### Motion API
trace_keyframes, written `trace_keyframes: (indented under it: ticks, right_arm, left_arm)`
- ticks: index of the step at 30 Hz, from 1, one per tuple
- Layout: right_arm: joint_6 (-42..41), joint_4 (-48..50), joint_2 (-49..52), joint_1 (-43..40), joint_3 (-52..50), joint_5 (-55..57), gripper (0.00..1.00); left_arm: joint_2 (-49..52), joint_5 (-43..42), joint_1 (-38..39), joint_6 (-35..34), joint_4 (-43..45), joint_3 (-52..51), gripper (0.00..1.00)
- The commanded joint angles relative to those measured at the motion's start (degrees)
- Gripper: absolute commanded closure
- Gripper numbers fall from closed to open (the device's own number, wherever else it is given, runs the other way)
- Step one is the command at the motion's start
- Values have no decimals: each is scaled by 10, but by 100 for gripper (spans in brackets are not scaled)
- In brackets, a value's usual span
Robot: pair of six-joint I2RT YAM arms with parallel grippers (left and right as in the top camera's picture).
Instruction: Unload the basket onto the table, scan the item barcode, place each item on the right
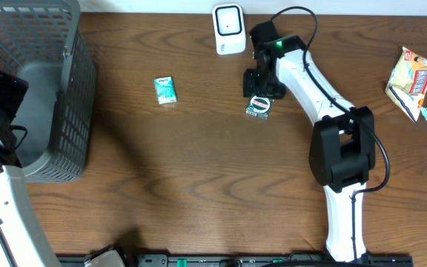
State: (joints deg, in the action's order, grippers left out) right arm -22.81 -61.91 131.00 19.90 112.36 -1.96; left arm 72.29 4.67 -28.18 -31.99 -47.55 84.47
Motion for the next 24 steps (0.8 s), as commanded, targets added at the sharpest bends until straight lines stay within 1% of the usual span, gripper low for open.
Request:
trace_keyframes:
  ticks: [1, 2, 4, 5, 6, 8, 10, 11, 12, 15, 19, 22, 24]
  right_arm:
    - [-52, -14, -2, 4, 6, 64, 30]
    - [-66, -16, -2, 4, 4, 63, 18]
    - [-136, -22, -2, 3, -4, 63, 13]
    - [-168, -21, -2, 3, -14, 63, 2]
    - [-186, -19, -2, 3, -21, 63, 1]
    - [-188, -3, -1, 5, -39, 64, 1]
    - [-185, 29, -1, 5, -69, 63, 5]
    - [-185, 40, -1, 5, -81, 63, 10]
    - [-185, 50, -1, 5, -97, 63, 16]
    - [-184, 61, -1, 4, -114, 61, 25]
    - [-174, 65, -1, 5, -119, 59, 26]
    - [-133, 65, -1, 5, -119, 57, 32]
    - [-100, 64, -1, 4, -117, 41, 33]
  left_arm:
    - [3, 5, -1, -5, 0, 2, 2]
    - [3, 5, -1, -5, 0, 1, 2]
    - [3, 5, -1, -5, 0, 1, 2]
    - [3, 5, -1, -5, 0, 1, 2]
    - [3, 5, -1, -5, 0, 1, 2]
    - [3, 5, -1, -5, 0, 1, 2]
    - [3, 5, -1, -5, 0, 2, 2]
    - [3, 5, -1, -5, 0, 2, 2]
    - [3, 5, -1, -5, 0, 1, 2]
    - [3, 5, -1, -5, 0, 2, 2]
    - [3, 5, -1, -5, 0, 2, 2]
    - [3, 5, -1, -5, 0, 2, 2]
    - [3, 5, -1, -5, 0, 1, 2]
